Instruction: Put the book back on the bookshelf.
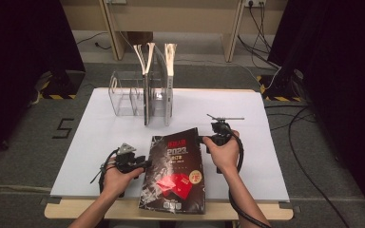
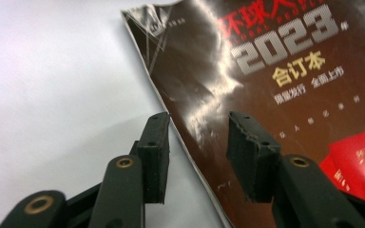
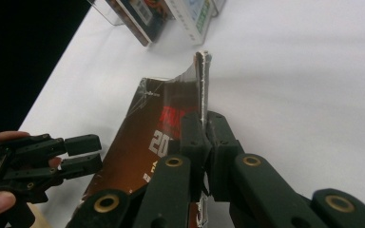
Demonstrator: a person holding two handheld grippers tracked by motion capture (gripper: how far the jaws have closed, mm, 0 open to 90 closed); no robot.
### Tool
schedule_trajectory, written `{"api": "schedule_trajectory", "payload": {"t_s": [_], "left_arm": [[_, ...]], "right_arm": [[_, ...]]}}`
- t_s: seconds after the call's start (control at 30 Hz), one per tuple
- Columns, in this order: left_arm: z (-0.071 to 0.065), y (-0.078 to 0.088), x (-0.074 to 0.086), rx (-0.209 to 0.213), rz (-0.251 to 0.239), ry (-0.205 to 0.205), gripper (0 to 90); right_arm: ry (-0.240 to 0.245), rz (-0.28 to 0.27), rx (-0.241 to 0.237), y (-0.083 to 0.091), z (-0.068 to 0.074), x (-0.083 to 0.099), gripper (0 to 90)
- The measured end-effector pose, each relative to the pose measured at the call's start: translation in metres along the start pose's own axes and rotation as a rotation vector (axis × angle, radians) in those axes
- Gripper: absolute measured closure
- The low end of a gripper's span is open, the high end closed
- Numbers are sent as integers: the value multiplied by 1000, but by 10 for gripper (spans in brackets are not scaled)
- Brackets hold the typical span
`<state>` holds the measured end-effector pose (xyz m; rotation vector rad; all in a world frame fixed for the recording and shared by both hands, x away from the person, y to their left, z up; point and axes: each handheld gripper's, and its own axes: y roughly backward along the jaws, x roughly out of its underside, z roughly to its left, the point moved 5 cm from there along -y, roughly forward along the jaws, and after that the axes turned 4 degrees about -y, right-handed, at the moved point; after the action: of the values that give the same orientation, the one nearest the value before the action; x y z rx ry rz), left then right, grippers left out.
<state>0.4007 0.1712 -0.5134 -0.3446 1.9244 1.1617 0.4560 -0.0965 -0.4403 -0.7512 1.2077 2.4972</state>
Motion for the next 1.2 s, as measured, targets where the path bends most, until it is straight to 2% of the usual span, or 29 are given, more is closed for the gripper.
{"api": "schedule_trajectory", "payload": {"t_s": [0.17,0.3,0.43,0.5,0.67,1.2], "left_arm": [[1,7,-6,-6,-18,8,556],[1,15,-13,-6,-40,20,531],[2,19,-16,-9,-50,19,516],[3,21,-17,-11,-52,23,511],[5,25,-18,-15,-53,25,497],[4,38,-29,-14,-97,29,498]], "right_arm": [[11,-24,-16,6,9,-2,875],[36,-57,-44,14,23,-6,875],[36,-71,-53,17,31,-8,875],[51,-88,-70,20,41,-11,875],[85,-105,-96,25,55,-16,875],[163,-169,-101,36,80,-27,876]]}}
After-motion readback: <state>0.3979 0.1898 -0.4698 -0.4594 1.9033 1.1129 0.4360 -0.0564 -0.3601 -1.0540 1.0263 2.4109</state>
